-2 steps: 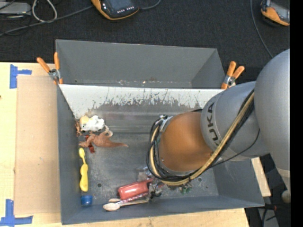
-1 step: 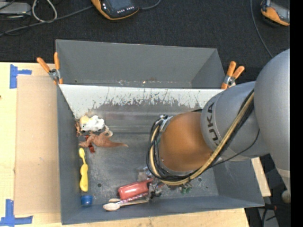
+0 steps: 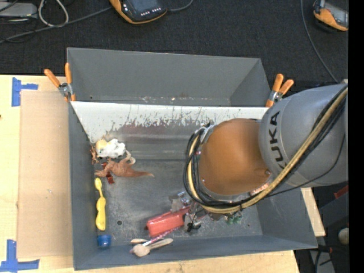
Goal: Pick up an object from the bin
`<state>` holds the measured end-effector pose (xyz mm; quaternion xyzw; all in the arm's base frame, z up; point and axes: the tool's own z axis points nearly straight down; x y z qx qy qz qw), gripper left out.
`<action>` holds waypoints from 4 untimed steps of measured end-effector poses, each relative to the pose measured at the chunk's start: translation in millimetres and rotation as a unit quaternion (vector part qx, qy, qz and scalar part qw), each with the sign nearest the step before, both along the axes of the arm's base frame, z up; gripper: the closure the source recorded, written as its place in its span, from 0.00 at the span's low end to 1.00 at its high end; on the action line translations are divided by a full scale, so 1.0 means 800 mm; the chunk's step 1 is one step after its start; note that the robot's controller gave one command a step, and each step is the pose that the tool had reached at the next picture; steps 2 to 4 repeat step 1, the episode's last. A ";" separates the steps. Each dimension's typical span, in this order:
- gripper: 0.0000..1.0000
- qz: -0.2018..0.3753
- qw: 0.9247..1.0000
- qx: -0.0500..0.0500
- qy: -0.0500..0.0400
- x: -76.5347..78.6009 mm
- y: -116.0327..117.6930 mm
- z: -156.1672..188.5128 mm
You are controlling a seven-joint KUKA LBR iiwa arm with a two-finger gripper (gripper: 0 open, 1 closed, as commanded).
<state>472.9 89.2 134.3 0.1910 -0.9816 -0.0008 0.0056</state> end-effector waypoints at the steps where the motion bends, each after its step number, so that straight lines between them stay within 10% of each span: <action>1: 1.00 0.014 1.000 0.001 -0.002 -0.004 0.004 0.082; 4: 1.00 0.014 1.000 0.001 -0.002 -0.004 0.004 0.082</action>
Offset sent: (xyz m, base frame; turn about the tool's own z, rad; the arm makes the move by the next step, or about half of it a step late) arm 0.0103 0.0104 0.1113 -0.0378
